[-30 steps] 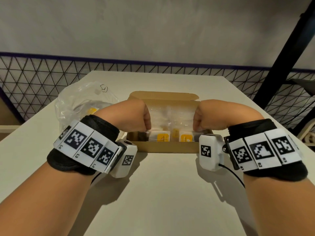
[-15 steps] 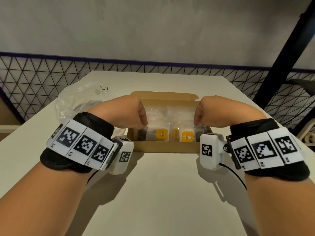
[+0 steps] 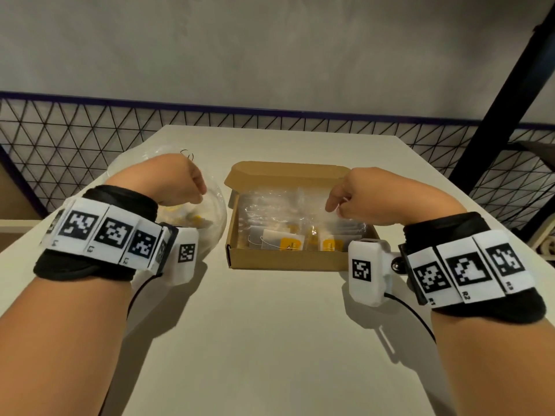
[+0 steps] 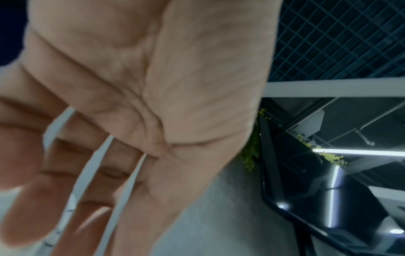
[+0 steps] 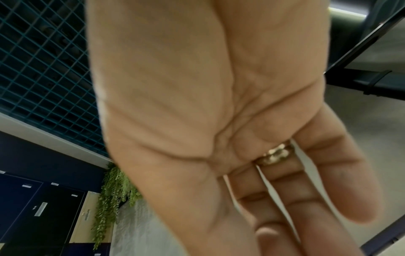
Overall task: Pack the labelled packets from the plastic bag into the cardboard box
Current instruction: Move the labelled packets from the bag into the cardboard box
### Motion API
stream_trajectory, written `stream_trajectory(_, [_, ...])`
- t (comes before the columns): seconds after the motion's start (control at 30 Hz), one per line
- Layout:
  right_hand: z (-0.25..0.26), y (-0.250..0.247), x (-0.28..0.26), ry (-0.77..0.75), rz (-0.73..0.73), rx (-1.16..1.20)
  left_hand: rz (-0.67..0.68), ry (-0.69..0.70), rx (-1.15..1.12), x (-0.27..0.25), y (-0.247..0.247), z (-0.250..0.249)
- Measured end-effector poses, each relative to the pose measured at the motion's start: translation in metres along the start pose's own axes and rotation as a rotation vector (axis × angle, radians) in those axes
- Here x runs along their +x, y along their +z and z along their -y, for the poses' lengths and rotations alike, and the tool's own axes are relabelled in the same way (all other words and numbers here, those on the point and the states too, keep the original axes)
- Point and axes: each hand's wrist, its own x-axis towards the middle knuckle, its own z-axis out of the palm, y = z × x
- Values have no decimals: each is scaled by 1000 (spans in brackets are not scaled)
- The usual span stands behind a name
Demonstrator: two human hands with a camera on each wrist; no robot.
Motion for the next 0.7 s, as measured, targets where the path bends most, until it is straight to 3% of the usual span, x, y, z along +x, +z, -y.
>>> stream_trajectory(0.17, [3, 2, 1, -23, -14, -11, 64, -119, 79, 6, 6, 10])
stream_trajectory(0.33, [3, 4, 3, -38, -30, 2, 233, -169, 183, 12, 12, 17])
stream_trajectory(0.47, [4, 6, 5, -53, -27, 8, 340, -172, 236, 15, 17, 23])
stream_trajectory(0.7, [5, 10, 8, -59, -13, 27, 383, -142, 274, 18, 19, 26])
